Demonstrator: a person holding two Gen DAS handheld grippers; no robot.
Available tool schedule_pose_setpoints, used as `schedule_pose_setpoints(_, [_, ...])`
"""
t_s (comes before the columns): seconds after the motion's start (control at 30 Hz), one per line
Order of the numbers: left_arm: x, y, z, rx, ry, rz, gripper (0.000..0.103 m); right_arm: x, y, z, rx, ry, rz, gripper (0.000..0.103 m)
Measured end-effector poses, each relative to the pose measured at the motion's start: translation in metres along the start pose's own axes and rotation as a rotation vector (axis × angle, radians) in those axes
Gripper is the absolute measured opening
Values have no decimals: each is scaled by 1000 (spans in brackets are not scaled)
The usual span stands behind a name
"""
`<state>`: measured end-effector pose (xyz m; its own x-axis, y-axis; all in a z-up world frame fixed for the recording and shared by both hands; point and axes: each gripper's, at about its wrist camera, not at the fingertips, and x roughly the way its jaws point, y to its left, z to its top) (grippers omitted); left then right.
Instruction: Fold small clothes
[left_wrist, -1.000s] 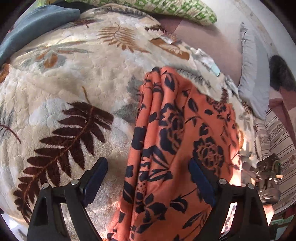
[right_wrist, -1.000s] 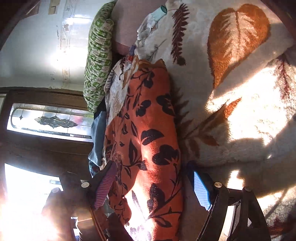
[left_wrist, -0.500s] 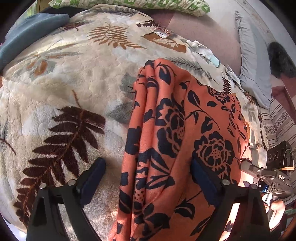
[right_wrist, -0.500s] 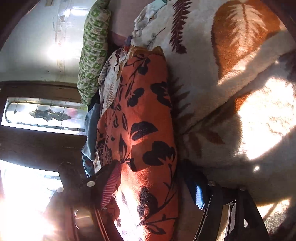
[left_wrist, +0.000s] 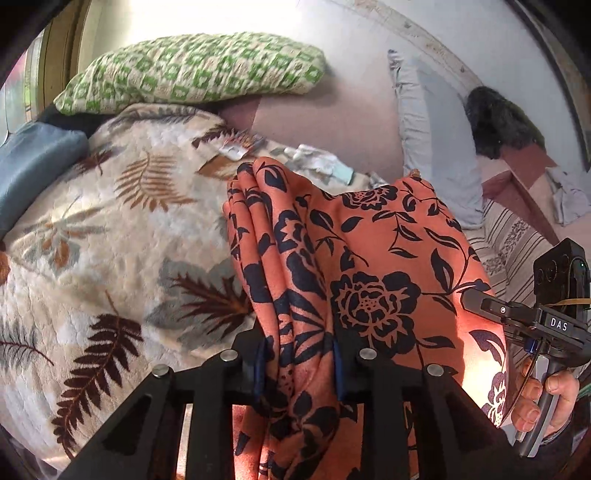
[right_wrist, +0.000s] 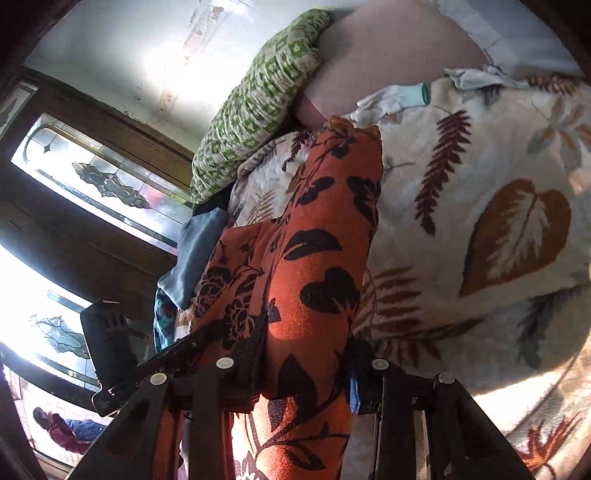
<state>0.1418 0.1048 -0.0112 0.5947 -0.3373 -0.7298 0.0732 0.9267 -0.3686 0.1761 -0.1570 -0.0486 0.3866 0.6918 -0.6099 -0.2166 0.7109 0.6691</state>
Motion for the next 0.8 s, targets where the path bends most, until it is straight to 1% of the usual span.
schedule_pose_setpoints(0.07, [-4,-20,16,29,-32,-18,29,-26,7,13,-28,-37,-6,36])
schedule_pose_setpoints(0.17, [-5,-47,28,64,-53,-38,29,-60,12,29,-60,-85,-19,36])
schedule_pose_setpoints(0.27, [3,-64,27,79,-47,-49,29,-83,6,39,-64,-111,-30,36])
schedule_pose_setpoints(0.37, [18,-72,17,76,-22,-57,29,-97,-15,36,-47,-112,-41,36])
schedule_pose_setpoints(0.5, [47,-74,-7,54,24,-67,29,-96,-47,23,-21,-98,-51,36])
schedule_pose_setpoints(0.6, [70,-74,-25,53,58,-53,29,-85,-81,8,29,-87,-49,36])
schedule_pose_setpoints(0.7, [92,-69,-45,43,80,-31,29,-67,-108,-9,56,-57,-73,36])
schedule_pose_setpoints(0.73, [101,-65,-52,37,94,-23,30,-61,-116,-14,56,-51,-81,36])
schedule_pose_setpoints(0.77, [111,-61,-60,24,122,-11,34,-55,-124,-20,54,-48,-92,36])
schedule_pose_setpoints(0.8, [119,-55,-68,10,149,0,37,-47,-135,-26,57,-40,-109,41])
